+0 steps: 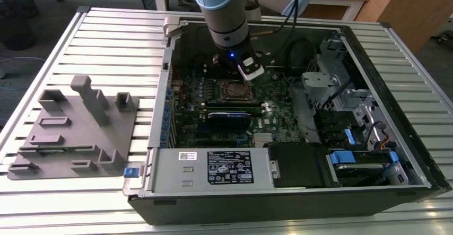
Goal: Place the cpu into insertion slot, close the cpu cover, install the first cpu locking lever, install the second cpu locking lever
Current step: 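Install the first cpu locking lever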
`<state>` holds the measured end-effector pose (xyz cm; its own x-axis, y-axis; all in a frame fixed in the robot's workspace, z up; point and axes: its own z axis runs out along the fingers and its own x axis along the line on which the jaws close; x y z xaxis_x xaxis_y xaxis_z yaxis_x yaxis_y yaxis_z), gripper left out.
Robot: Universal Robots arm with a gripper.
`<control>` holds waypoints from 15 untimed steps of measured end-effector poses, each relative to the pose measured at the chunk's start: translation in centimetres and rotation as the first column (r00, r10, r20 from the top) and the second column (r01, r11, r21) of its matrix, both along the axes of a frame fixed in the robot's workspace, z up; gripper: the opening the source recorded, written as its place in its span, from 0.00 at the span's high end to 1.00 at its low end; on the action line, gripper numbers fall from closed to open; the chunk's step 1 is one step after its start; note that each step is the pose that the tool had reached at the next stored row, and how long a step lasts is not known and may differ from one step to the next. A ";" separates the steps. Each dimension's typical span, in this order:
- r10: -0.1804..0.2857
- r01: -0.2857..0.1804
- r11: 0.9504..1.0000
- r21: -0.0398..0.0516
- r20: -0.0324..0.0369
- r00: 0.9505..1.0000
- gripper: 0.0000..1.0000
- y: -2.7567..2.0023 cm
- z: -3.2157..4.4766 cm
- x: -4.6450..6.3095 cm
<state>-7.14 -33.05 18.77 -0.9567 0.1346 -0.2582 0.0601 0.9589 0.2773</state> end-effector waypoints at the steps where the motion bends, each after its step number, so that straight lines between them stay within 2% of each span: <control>1: 0.000 0.000 1.000 0.003 0.000 1.000 0.89 0.00 0.06 0.0; 6: 0.000 0.000 1.000 0.013 0.000 1.000 0.89 0.00 0.37 0.0; 10: 0.000 0.000 1.000 0.016 0.000 1.000 0.89 -0.01 1.13 0.0; 13: 0.000 0.000 1.000 0.017 0.000 1.000 0.89 -0.01 1.68 0.0; 15: -0.001 0.001 1.000 0.009 -0.006 1.000 0.89 0.00 1.74 0.0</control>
